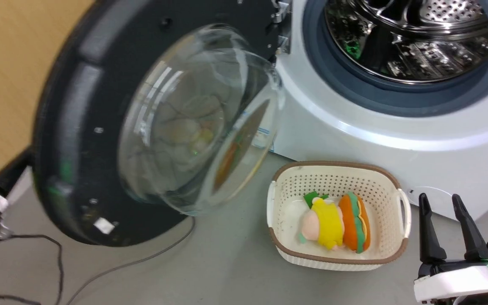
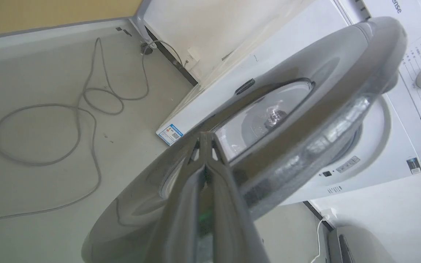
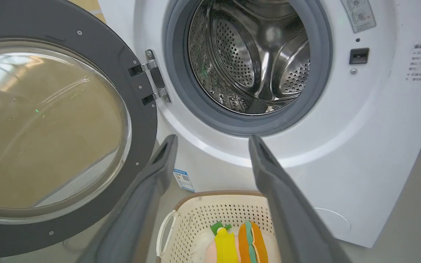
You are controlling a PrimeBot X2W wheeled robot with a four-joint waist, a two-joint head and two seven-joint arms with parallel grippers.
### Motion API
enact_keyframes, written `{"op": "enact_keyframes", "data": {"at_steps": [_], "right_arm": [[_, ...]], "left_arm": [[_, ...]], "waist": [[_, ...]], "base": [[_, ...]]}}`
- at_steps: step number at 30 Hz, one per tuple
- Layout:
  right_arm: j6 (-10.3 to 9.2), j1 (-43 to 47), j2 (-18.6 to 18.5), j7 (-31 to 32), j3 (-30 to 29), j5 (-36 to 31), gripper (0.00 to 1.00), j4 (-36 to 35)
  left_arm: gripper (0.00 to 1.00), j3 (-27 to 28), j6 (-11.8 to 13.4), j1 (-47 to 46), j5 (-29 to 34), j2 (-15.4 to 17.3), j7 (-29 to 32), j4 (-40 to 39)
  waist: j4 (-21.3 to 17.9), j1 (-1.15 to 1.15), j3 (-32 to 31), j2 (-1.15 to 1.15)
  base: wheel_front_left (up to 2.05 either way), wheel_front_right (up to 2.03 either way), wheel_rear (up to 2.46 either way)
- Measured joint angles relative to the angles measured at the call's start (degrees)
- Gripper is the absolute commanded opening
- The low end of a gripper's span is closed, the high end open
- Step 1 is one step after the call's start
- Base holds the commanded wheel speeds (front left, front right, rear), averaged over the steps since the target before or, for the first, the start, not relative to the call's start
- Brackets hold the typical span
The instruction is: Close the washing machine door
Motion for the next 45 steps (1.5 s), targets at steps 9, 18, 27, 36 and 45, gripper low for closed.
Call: {"op": "enact_keyframes", "data": {"at_steps": [9, 18, 27, 36, 45], "right_arm": [[0.00, 0.04, 0.01, -1.15, -0.89, 0.77, 1.00, 0.01], [0.00, -0.12, 0.05, -1.80, 0.04, 1.48, 1.00, -0.02], [0.00, -1.03, 0.09, -1.80, 0.27, 1.47, 1.00, -0.03], [0.00, -3.02, 0.12, -1.80, 0.36, 1.90, 1.00, -0.05], [0.00, -3.63, 0.11, -1.80, -0.27, 2.96, 1.00, 0.10]], "left_arm": [[0.00, -9.78, -0.51, 8.37, -8.87, -2.05, 4.77, -15.02], [0.00, -22.87, -0.98, 11.74, -12.01, -6.32, -0.22, -25.19], [0.00, -39.10, -0.99, 11.77, -9.55, -8.24, -11.79, -27.28], [0.00, -52.70, -0.99, 3.90, -6.53, -7.84, -28.88, -19.34], [0.00, -62.10, -0.99, -4.79, -7.42, -7.57, -42.31, -7.89]], "waist": [[3.35, 0.00, 0.14, 0.00], [1.96, 0.00, 0.58, 0.00], [-4.43, 0.00, 1.33, 0.00], [-12.71, 0.00, 2.45, 0.00], [-20.99, 0.00, 3.99, 0.00]], "base": [[0.00, 0.00, 0.00], [0.00, 0.00, 0.00], [0.00, 0.00, 0.00], [0.00, 0.00, 0.00], [0.00, 0.00, 0.00]]}}
